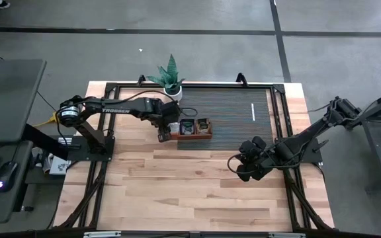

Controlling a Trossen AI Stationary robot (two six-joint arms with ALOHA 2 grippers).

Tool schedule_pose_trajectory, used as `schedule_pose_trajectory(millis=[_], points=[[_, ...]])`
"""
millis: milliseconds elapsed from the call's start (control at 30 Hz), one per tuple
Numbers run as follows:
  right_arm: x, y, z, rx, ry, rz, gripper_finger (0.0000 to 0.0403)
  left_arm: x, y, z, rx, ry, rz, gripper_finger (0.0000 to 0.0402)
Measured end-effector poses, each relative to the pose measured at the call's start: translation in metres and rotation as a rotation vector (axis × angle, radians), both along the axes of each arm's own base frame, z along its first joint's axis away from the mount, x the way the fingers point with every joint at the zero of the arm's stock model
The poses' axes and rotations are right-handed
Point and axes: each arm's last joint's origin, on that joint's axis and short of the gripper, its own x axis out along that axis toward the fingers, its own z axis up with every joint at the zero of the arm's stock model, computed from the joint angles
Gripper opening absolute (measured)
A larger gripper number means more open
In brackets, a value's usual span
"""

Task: Pick & Place Tea
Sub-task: Return to Home Position

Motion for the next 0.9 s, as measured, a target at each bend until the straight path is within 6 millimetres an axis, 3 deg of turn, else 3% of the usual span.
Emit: schedule_pose_trajectory(millis=[200,400,567,733,900], points=[[0.0,0.0,0.0,0.002,-0.006,0.001,0.0,-0.017,-0.005,0.036,-0.008,-0.145,0.049,0.0184],[-0.004,0.006,0.01,-0.033,-0.118,0.0,0.0,-0.044,-0.012,0.062,-0.03,-0.317,0.104,0.0154],[-0.023,0.005,0.016,-0.036,-0.24,-0.017,0.0,-0.07,-0.022,0.047,-0.137,-0.464,0.177,0.0131],[-0.044,-0.007,-0.004,0.094,-0.416,-0.026,0.0,-0.094,-0.039,0.038,-0.195,-0.605,0.22,0.0113],[-0.05,-0.021,-0.018,0.116,-0.606,-0.054,0.0,-0.119,-0.056,0.034,-0.152,-0.678,0.275,0.0073]])
